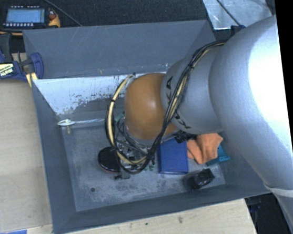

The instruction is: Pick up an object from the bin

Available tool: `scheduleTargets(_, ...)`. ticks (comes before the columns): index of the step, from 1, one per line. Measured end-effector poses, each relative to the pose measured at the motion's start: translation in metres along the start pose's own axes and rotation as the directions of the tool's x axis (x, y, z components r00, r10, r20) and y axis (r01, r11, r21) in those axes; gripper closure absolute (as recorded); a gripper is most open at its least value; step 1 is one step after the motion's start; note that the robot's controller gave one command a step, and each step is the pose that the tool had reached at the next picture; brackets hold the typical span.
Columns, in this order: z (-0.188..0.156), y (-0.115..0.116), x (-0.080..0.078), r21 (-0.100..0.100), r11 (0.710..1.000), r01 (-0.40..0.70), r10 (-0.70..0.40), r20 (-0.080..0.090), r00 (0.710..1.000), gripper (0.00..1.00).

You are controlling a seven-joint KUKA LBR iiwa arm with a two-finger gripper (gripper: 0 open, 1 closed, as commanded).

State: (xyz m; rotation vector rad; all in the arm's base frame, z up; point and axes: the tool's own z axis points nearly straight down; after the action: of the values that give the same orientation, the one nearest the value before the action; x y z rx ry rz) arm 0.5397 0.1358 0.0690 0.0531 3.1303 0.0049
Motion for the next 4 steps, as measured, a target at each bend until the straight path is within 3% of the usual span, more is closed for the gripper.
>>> scheduleTargets(4,-0.019,-0.001,0.0,0.002,1.0,-0.001,0.001,-0.005,1.0,1.0)
